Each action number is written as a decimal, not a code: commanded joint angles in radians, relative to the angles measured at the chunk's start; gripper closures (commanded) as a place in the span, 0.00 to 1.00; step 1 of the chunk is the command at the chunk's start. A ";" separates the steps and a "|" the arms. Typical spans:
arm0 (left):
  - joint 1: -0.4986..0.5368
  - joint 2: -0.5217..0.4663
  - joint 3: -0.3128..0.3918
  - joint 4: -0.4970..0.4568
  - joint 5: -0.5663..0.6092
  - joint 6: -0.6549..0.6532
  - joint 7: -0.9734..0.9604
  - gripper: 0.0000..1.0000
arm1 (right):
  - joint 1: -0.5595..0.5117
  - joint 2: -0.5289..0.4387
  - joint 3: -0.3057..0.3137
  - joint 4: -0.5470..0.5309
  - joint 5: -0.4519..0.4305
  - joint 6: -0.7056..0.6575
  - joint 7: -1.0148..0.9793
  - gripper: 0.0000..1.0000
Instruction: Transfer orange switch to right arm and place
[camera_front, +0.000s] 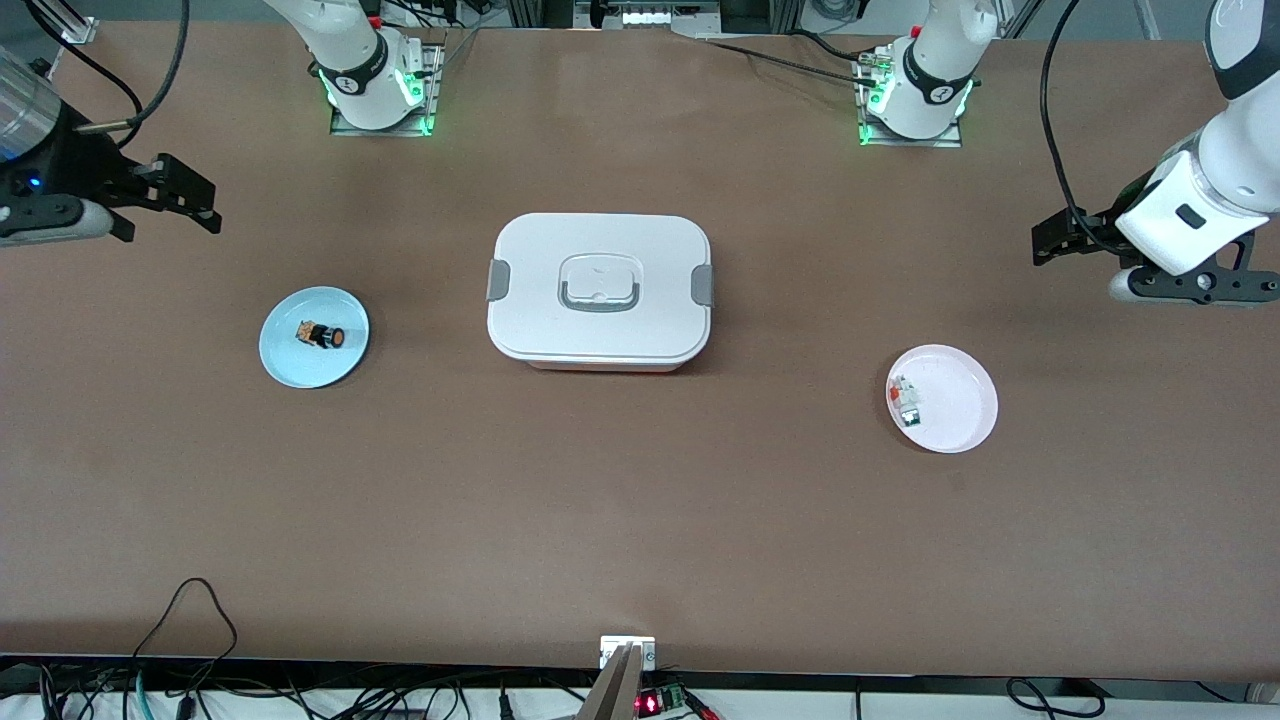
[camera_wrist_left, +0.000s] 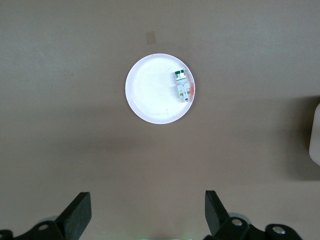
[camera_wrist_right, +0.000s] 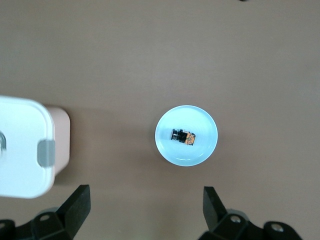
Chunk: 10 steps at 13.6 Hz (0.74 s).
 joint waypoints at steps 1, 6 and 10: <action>-0.006 0.012 0.001 0.028 -0.001 -0.010 -0.014 0.00 | 0.002 0.006 0.001 0.032 -0.018 -0.028 0.122 0.00; -0.006 0.012 0.001 0.028 -0.002 -0.010 -0.014 0.00 | 0.017 0.017 0.006 0.069 -0.081 -0.025 0.116 0.00; -0.007 0.011 -0.012 0.028 0.002 -0.010 -0.014 0.00 | 0.028 0.023 0.006 0.086 -0.092 -0.028 0.114 0.00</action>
